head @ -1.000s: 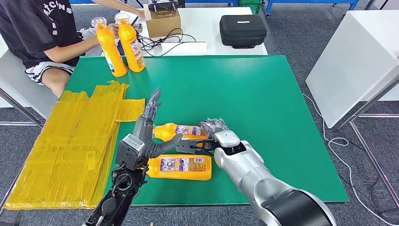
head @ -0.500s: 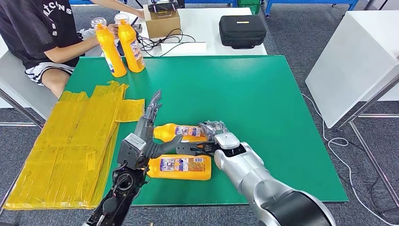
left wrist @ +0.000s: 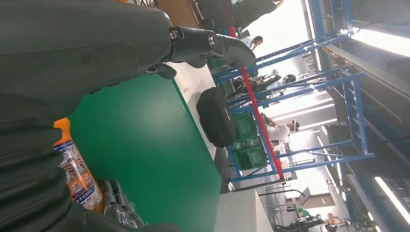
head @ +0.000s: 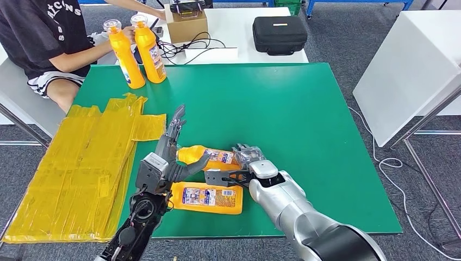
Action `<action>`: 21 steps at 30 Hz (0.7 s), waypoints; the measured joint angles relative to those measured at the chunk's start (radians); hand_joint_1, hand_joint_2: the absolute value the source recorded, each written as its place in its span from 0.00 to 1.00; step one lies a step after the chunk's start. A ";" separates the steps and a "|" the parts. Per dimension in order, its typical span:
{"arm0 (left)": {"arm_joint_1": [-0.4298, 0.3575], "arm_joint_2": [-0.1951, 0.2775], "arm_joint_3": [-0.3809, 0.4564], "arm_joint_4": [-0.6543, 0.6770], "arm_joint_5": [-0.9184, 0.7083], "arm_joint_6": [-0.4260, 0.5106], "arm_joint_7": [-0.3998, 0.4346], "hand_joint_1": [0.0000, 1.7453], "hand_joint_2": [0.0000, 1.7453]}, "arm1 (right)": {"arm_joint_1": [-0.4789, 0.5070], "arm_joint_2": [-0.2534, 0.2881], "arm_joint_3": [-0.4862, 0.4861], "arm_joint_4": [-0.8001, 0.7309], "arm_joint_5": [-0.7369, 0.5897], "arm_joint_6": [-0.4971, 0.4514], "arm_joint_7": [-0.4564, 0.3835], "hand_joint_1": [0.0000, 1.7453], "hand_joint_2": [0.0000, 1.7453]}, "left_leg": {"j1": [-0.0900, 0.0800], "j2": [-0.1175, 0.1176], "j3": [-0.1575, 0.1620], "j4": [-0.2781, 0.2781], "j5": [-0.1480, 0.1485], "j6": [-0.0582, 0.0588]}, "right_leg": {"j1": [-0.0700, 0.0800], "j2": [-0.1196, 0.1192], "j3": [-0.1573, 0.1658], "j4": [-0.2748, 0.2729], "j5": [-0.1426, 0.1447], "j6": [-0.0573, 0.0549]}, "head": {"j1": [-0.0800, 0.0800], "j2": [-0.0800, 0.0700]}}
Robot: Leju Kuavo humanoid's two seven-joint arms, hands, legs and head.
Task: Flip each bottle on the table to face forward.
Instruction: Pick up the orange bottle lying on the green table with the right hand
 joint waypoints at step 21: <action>-0.029 0.003 -0.002 0.030 0.029 0.013 -0.005 0.00 1.00 | 0.002 0.000 0.000 0.000 -0.006 -0.004 -0.020 1.00 1.00 | 0.000 0.000 0.000 0.000 0.000 0.000 | 0.000 0.000 0.000 0.000 0.000 0.000 | 0.000 0.000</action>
